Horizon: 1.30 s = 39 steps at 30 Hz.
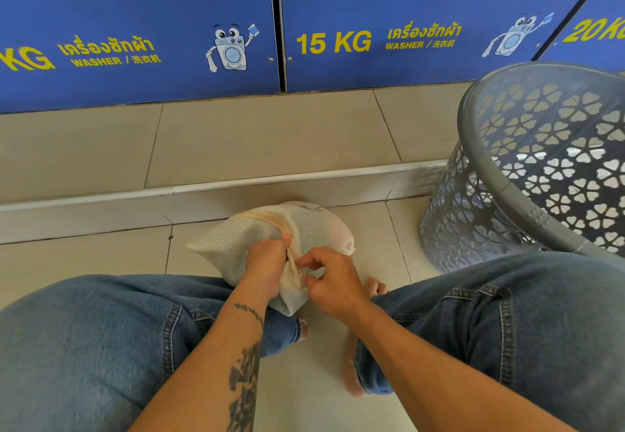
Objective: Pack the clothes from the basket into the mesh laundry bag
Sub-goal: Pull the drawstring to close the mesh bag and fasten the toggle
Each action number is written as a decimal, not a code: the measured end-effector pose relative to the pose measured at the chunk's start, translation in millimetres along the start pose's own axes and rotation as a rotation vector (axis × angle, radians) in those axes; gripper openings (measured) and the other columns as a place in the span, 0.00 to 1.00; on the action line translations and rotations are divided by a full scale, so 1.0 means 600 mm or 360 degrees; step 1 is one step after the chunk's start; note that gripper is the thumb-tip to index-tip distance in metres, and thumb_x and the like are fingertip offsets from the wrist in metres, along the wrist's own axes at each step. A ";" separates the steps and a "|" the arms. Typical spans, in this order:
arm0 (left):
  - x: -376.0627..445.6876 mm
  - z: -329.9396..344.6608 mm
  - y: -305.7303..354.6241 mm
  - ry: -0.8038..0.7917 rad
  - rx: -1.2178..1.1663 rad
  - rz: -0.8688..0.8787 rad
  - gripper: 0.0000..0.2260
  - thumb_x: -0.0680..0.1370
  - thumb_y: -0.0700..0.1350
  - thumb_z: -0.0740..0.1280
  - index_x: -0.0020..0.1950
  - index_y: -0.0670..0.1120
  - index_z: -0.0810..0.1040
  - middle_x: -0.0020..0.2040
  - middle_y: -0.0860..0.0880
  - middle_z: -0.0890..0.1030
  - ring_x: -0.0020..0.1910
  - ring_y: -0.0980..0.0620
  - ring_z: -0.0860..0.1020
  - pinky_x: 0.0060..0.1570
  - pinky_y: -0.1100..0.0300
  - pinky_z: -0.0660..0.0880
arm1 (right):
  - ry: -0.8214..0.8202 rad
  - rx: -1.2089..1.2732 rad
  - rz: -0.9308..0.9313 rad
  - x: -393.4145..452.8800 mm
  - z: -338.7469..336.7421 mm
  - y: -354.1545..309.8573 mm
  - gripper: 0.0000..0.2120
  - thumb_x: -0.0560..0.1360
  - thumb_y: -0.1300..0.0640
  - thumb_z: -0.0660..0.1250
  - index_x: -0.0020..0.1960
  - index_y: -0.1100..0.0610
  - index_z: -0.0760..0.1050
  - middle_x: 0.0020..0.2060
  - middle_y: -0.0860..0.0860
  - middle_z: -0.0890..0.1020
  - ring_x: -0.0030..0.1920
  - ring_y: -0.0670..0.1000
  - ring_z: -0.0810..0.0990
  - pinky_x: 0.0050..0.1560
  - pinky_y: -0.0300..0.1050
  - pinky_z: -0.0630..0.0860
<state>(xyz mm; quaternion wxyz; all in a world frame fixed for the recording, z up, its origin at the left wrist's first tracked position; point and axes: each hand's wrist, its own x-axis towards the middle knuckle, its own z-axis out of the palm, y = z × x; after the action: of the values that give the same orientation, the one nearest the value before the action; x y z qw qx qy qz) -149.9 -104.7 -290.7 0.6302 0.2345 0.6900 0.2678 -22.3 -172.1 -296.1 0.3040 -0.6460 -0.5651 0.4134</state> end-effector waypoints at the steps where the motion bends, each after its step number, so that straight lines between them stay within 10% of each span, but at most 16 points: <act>1: 0.000 0.000 0.001 0.0009 -0.0011 -0.0001 0.14 0.76 0.48 0.67 0.51 0.37 0.80 0.52 0.35 0.83 0.51 0.35 0.81 0.53 0.37 0.77 | -0.0027 0.0004 0.0001 0.000 -0.001 0.000 0.14 0.69 0.62 0.72 0.51 0.49 0.82 0.47 0.44 0.83 0.48 0.41 0.79 0.50 0.37 0.76; 14: 0.016 0.000 0.000 0.0088 -0.0115 0.0049 0.16 0.77 0.50 0.65 0.51 0.36 0.80 0.44 0.41 0.80 0.44 0.44 0.78 0.50 0.45 0.77 | -0.0384 -0.0164 -0.0063 0.009 -0.023 -0.019 0.19 0.62 0.66 0.64 0.48 0.47 0.76 0.40 0.48 0.81 0.42 0.51 0.80 0.45 0.55 0.80; 27: 0.009 0.004 0.009 0.0020 -0.0264 0.0155 0.12 0.80 0.48 0.62 0.51 0.42 0.80 0.51 0.41 0.83 0.49 0.41 0.81 0.53 0.44 0.78 | -0.0285 0.0433 0.0475 0.014 -0.016 -0.025 0.15 0.74 0.66 0.69 0.57 0.56 0.69 0.33 0.53 0.76 0.32 0.49 0.75 0.34 0.43 0.77; 35: -0.018 0.010 0.047 -0.0093 -0.0066 0.0667 0.11 0.78 0.48 0.63 0.38 0.48 0.78 0.36 0.47 0.77 0.39 0.48 0.75 0.44 0.50 0.72 | -0.0528 0.0515 0.0712 0.032 -0.066 -0.035 0.22 0.72 0.68 0.70 0.61 0.54 0.68 0.37 0.56 0.79 0.34 0.51 0.78 0.43 0.52 0.81; 39: -0.042 -0.017 0.083 -0.0386 -0.0129 0.0679 0.11 0.80 0.46 0.62 0.41 0.49 0.82 0.42 0.45 0.80 0.43 0.48 0.77 0.48 0.51 0.75 | -0.0351 0.0147 0.0787 0.042 -0.099 -0.026 0.26 0.71 0.64 0.64 0.67 0.51 0.67 0.57 0.57 0.77 0.50 0.55 0.77 0.49 0.53 0.79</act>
<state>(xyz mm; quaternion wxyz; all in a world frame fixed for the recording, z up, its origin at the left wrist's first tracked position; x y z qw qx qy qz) -158.3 -85.2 -238.1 0.6466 0.3799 0.5328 0.3921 22.6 -140.2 -259.2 0.1596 -0.7010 -0.4004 0.5682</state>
